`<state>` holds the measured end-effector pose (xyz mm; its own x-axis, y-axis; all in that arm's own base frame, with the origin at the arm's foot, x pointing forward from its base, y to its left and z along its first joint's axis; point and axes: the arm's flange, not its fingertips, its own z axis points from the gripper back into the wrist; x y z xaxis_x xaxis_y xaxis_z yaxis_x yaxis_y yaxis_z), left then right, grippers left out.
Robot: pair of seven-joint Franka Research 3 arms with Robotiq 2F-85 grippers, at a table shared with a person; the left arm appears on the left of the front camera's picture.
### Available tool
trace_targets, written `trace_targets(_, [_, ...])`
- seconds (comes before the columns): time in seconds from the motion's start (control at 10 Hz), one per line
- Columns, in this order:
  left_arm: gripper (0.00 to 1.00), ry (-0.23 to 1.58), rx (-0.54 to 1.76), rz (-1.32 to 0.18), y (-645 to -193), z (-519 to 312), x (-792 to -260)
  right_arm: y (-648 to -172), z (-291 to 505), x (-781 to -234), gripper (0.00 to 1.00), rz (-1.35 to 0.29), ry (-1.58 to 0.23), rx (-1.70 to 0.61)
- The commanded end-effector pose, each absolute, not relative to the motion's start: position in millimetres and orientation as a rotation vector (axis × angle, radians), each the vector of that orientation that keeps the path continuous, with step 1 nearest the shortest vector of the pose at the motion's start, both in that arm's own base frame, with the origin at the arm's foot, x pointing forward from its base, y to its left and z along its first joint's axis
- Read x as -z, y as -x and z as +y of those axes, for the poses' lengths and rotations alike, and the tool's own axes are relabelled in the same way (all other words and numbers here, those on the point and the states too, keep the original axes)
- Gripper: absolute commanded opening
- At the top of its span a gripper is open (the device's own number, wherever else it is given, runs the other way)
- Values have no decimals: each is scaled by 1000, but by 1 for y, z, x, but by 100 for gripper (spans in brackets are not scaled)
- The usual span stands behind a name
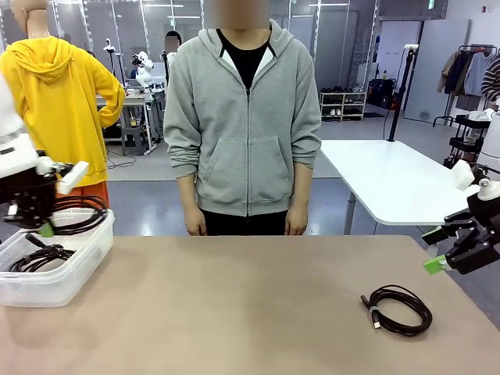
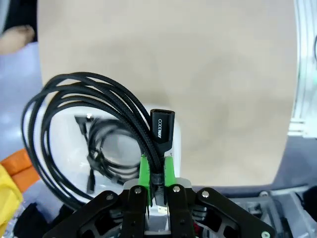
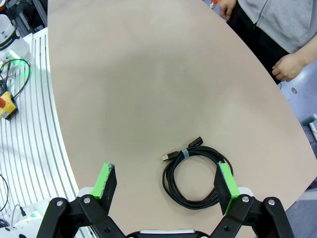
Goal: Organize and store the cables.
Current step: Place the USB Extension Cable into the Organizing box.
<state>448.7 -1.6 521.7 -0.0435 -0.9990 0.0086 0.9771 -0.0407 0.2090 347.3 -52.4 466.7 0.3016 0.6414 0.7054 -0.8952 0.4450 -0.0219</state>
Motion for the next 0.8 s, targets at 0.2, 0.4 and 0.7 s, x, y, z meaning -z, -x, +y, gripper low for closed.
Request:
trace_targets(0.2, [0, -102, 1606, -135, -477, 49, -508, -348, -52, -468, 100, -716, -427, -1055])
trace_targets(0.4, [0, -89, 1562, -114, -504, 63, -484, -348, -52, -468, 100, -716, -427, -1055])
trace_targets(0.7, [0, -54, 1499, -77, -536, 67, -448, -348, -52, -468, 100, -716, -427, -1055])
